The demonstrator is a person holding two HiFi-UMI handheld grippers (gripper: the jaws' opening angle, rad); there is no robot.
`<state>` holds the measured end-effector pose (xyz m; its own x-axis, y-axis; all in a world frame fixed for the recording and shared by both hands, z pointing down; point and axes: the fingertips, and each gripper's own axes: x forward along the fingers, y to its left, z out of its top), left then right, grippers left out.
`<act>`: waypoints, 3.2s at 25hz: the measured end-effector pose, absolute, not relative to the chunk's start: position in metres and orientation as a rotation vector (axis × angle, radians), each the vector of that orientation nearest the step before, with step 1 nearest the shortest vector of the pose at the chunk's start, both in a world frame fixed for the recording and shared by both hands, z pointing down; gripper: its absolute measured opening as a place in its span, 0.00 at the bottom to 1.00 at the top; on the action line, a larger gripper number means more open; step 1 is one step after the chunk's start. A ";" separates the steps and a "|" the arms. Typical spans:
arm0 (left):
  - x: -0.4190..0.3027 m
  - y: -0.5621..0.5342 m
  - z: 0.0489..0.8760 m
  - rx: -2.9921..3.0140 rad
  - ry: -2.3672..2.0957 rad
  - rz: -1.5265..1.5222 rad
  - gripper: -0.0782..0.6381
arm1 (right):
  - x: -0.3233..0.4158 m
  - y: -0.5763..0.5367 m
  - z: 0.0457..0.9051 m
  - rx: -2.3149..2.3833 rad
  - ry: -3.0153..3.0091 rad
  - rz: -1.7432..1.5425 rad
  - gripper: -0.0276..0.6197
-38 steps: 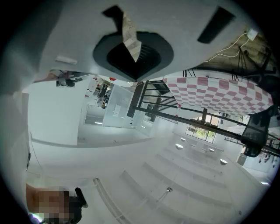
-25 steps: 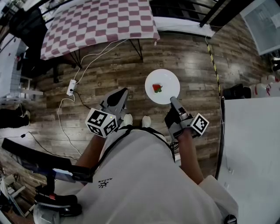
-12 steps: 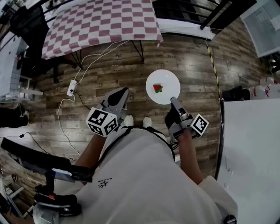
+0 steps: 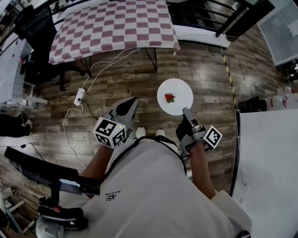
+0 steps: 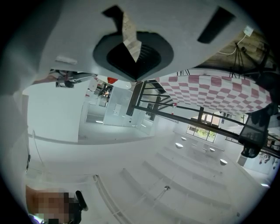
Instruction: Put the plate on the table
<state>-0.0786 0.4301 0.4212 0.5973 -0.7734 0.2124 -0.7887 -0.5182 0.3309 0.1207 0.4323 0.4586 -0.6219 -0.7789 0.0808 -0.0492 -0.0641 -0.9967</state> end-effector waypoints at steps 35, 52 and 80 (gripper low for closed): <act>-0.074 0.353 0.413 2.430 -1.257 0.079 0.11 | 0.127 0.364 0.455 -0.852 1.741 -1.776 0.07; -0.029 0.225 0.403 2.431 -1.290 0.070 0.11 | 0.150 0.232 0.443 -0.773 1.774 -1.789 0.07; 0.046 0.139 0.412 2.366 -1.399 0.070 0.11 | 0.204 0.125 0.459 -0.680 1.840 -1.866 0.07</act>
